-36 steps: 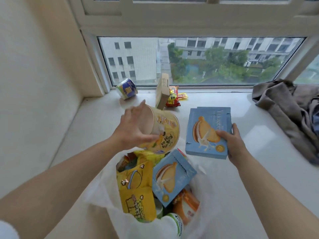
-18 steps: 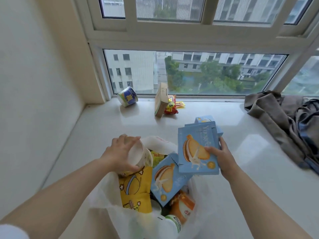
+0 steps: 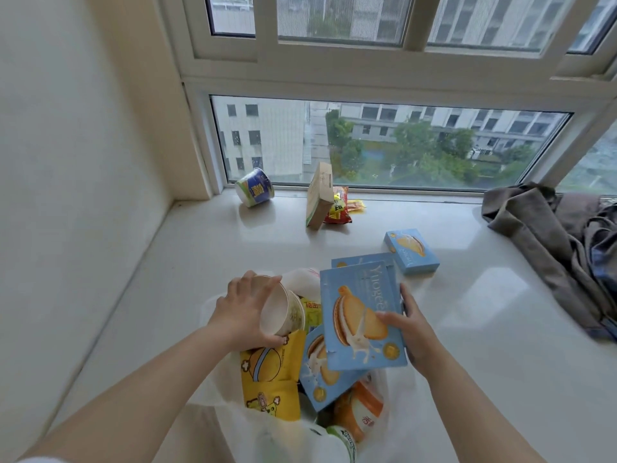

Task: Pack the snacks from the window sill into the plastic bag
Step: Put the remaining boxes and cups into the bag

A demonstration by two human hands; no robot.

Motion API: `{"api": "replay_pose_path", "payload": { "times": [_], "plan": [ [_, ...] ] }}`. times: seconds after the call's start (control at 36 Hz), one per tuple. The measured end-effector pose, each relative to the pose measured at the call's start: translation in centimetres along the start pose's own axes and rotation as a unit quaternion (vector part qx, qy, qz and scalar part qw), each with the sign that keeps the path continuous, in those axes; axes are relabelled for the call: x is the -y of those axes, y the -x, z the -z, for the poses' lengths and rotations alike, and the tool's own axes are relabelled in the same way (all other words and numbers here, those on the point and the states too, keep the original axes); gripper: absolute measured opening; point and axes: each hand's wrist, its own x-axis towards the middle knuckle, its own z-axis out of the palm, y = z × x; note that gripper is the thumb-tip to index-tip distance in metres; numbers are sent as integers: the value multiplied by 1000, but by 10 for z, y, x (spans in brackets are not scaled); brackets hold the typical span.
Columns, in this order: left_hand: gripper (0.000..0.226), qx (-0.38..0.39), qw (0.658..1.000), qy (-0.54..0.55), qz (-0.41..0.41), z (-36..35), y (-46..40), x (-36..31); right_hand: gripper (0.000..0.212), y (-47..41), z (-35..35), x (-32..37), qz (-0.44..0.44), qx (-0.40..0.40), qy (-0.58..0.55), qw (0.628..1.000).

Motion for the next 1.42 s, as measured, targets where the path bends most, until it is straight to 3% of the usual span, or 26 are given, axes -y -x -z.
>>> {"api": "replay_pose_path", "payload": {
  "times": [0.14,0.25,0.42,0.56,0.61,0.78,0.86,1.0,1.08,1.17,1.25,1.33,1.42],
  "plan": [
    [116,13,1000,-2,2,-1,-4,-2,91,10,-9,-16,-15,34,23,999],
    [117,26,1000,4,4,-2,-7,-2,88,17,-22,-30,-16,28,109,993],
    [118,38,999,8,15,0,-9,-5,66,26,-26,-46,14,14,216,976],
    [116,81,996,27,36,7,-12,-8,104,40,-30,-49,3,-5,320,947],
    [114,86,995,26,40,15,-14,-15,109,43,-32,-48,2,-11,356,934],
    [122,38,990,-45,-129,21,-19,-73,99,44,-37,-52,31,-30,452,891],
    [125,72,981,-53,-170,14,-29,-101,89,47,-32,-52,60,-16,438,897],
    [133,137,978,-53,-146,0,-45,-111,69,53,-23,-34,78,-17,405,911],
    [132,154,976,-66,-138,-8,-47,-108,32,48,-13,-36,46,-157,341,926],
    [130,163,975,-75,-129,-9,-49,-105,6,40,-3,-38,-84,-294,235,923],
    [128,161,976,-83,-118,-9,-46,-108,34,27,2,-41,-208,-277,161,924],
    [127,147,978,-87,-118,-14,-41,-116,66,13,4,-47,-276,-245,121,921],
    [124,132,980,-87,-120,-21,-37,-124,68,4,5,-47,-303,-219,83,924]
  ]
}}
